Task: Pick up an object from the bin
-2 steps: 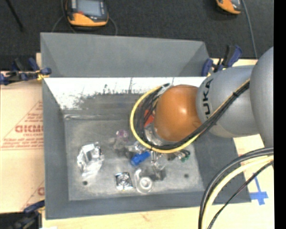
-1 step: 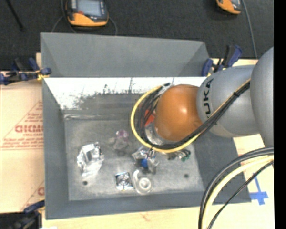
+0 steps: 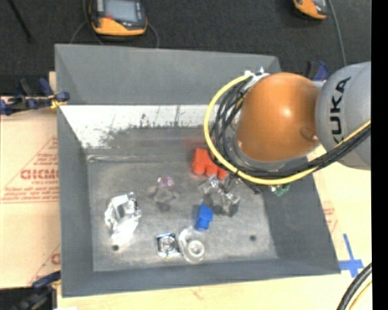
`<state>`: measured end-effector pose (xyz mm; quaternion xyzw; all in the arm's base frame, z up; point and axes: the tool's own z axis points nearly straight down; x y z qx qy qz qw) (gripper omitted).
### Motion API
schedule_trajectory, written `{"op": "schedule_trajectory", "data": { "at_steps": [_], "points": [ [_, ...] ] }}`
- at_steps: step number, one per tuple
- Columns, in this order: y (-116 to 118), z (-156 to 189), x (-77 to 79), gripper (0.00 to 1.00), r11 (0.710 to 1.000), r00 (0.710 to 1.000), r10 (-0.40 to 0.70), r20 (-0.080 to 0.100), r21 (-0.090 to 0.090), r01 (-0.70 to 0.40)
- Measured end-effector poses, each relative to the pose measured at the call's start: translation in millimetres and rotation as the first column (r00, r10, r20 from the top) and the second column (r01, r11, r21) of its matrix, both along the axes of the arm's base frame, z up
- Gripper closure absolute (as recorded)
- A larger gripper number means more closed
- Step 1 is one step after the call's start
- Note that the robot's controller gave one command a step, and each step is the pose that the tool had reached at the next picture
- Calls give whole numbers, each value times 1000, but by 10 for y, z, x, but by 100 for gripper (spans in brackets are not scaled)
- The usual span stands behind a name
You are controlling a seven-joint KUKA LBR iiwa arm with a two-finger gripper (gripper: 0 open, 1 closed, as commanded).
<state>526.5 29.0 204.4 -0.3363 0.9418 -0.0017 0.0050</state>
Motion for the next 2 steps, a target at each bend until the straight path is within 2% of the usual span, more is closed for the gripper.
{"op": "schedule_trajectory", "data": {
  "at_steps": [1,2],
  "points": [
    [-67,-690,463,100,982,982,-189,-8,2,189],
    [-65,-671,469,0,982,982,-189,-5,3,189]
  ]
}}
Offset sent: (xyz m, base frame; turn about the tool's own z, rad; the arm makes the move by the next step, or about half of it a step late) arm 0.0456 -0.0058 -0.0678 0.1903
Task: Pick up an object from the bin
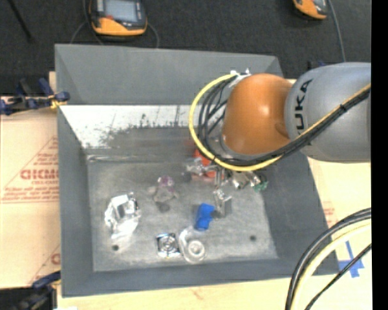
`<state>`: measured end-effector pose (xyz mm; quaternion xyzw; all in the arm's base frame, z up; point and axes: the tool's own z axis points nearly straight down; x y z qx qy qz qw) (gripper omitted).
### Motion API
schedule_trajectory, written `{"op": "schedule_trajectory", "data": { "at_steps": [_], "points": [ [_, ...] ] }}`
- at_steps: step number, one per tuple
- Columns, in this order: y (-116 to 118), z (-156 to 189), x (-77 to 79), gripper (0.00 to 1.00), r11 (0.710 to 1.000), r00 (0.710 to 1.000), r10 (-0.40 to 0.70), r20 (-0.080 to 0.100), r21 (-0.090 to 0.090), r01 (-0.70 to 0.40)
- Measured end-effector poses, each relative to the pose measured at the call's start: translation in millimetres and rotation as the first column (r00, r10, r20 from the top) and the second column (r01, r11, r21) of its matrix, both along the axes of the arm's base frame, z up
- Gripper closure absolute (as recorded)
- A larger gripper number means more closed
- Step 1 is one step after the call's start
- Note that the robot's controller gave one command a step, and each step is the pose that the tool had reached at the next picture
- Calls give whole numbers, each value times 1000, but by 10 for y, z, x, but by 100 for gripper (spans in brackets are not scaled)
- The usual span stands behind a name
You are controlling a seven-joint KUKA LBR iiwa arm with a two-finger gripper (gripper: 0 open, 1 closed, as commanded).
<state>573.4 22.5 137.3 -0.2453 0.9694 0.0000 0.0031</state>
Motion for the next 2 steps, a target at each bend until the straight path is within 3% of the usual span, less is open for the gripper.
{"op": "schedule_trajectory", "data": {
  "at_steps": [1,2],
  "points": [
    [-386,-707,-414,0,1000,1000,0,-11,-2,0],
    [-366,-667,-381,100,1000,1000,5,-3,-1,-5]
  ]
}}
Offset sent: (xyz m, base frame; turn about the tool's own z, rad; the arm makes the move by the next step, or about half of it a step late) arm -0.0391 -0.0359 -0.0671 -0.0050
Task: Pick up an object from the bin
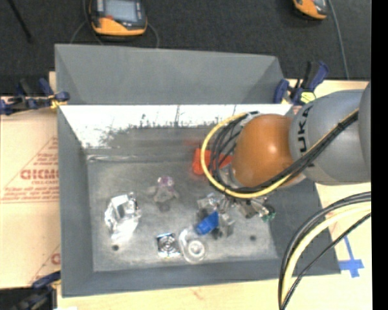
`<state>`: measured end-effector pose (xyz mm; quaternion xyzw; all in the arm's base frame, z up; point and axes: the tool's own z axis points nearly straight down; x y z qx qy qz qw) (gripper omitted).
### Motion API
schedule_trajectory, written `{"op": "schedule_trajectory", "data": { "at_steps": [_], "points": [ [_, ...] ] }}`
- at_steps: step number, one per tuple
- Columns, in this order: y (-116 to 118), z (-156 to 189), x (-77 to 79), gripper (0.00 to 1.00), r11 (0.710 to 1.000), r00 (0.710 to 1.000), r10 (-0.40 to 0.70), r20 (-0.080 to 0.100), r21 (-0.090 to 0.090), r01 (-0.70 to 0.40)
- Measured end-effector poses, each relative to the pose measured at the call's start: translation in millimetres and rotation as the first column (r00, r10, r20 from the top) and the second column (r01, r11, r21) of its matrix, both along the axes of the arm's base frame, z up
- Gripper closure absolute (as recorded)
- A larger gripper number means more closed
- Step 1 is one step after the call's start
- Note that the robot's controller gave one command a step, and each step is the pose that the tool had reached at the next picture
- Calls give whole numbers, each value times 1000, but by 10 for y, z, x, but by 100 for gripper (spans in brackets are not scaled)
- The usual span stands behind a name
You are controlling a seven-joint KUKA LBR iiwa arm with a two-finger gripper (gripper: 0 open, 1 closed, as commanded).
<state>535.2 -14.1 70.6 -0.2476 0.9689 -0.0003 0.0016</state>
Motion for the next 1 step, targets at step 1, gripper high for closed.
{"op": "schedule_trajectory", "data": {
  "at_steps": [1],
  "points": [
    [156,1680,450,100,1000,999,30,11,-1,-30]
  ]
}}
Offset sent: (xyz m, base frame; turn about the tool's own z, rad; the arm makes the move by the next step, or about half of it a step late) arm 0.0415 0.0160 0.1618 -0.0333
